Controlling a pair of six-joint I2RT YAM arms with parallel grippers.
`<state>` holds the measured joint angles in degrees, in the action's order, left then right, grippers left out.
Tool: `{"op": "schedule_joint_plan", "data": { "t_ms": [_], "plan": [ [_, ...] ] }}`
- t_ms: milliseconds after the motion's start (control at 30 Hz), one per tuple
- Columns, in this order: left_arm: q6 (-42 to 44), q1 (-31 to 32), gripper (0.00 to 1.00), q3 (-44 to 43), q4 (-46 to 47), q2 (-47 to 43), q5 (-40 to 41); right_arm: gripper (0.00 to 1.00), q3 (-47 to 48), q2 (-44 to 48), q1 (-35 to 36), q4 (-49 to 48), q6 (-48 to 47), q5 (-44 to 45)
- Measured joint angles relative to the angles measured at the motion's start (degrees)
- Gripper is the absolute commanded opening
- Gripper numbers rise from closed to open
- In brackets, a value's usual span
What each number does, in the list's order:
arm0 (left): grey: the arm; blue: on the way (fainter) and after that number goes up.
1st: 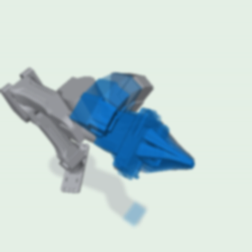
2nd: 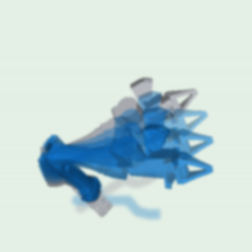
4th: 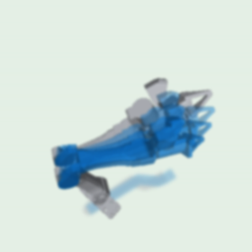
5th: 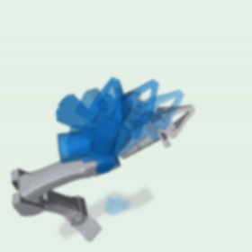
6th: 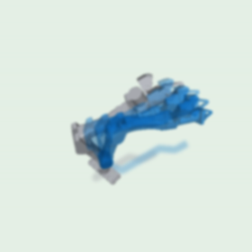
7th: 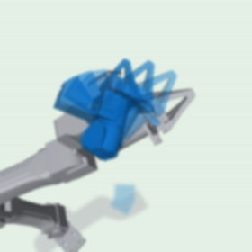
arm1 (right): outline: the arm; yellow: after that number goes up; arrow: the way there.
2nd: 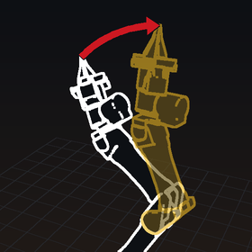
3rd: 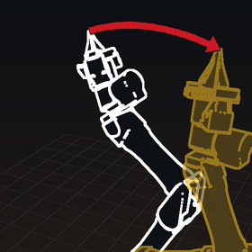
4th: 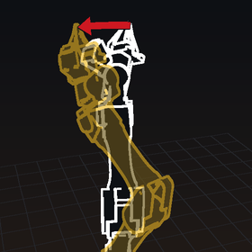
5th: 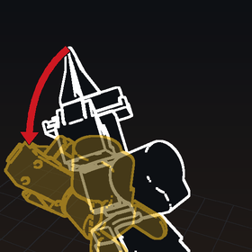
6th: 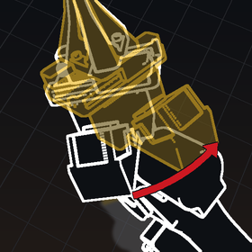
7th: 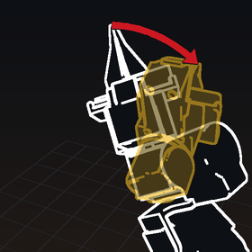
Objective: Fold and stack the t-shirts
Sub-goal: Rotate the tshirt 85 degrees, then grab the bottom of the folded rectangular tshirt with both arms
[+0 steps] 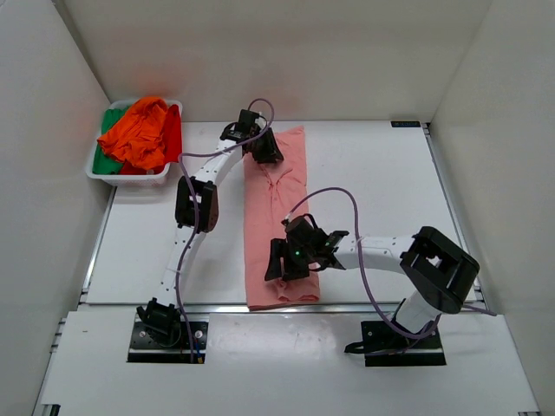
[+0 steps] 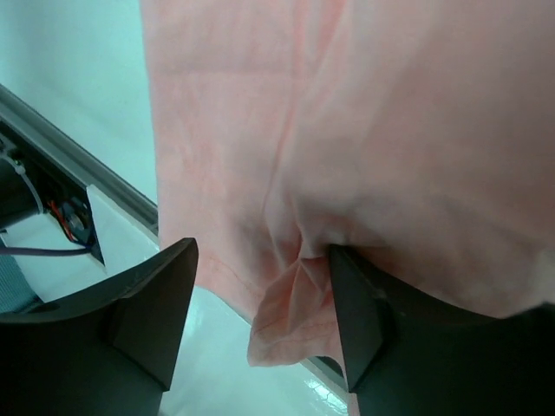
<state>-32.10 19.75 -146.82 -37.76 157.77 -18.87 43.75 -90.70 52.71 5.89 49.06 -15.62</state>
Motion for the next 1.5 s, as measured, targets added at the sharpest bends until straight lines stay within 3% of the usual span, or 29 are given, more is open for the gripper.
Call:
{"op": "schedule_joint_plan", "data": {
  "t_ms": [100,200,333,400,467,567,633,733,800,867,1000,1267,1500],
  "plan": [
    [-1.0,-0.7,0.49,0.9,2.1,-0.5,-1.3,0.68,1.0,-0.3,0.4,0.5,-1.9,-0.1],
    [-3.0,-1.7,0.51,-3.6,2.7,0.5,-4.1,0.74,2.1,-0.3,-0.5,1.8,-6.9,-1.3],
    [-7.5,-3.5,0.58,-9.4,5.5,-1.4,-9.0,0.78,5.3,0.2,-6.8,7.0,-16.5,-2.9],
    [-8.5,-4.1,0.62,-6.2,7.3,-7.1,-10.0,0.8,7.9,1.7,-9.9,10.2,-20.0,-1.9],
    [-8.2,-4.5,0.65,7.4,9.4,-19.7,-10.1,0.79,10.2,5.5,-12.1,12.2,-22.7,0.0],
    [-7.8,-3.4,0.62,37.5,15.6,-45.0,-9.3,0.7,10.0,13.4,-13.8,12.7,-23.6,2.7],
    [-8.0,-1.2,0.61,61.7,20.9,-65.8,-8.5,0.68,6.1,19.6,-15.3,11.9,-22.6,3.0],
    [-8.0,4.0,0.63,86.9,22.9,-89.0,-7.3,0.68,-3.3,26.5,-17.2,12.2,-20.2,4.3],
    [-8.2,8.3,0.63,98.4,23.3,-97.3,-5.4,0.69,-9.7,29.0,-17.2,14.1,-18.1,5.3],
    [-8.9,11.9,0.66,107.5,23.1,-99.9,-2.8,0.73,-14.6,31.0,-16.7,16.2,-15.2,6.1],
    [-10.4,13.9,0.7,120.0,18.3,-102.6,1.8,0.73,-20.2,37.2,-15.0,18.8,-9.6,8.5],
    [-13.3,13.5,0.7,129.0,17.5,-117.5,4.3,0.66,-23.1,39.3,-8.8,15.8,-1.7,10.4],
    [-18.3,20.5,0.7,134.4,19.3,-114.0,4.3,0.63,-22.8,34.4,-4.5,9.7,2.2,10.2]
  ]
}}
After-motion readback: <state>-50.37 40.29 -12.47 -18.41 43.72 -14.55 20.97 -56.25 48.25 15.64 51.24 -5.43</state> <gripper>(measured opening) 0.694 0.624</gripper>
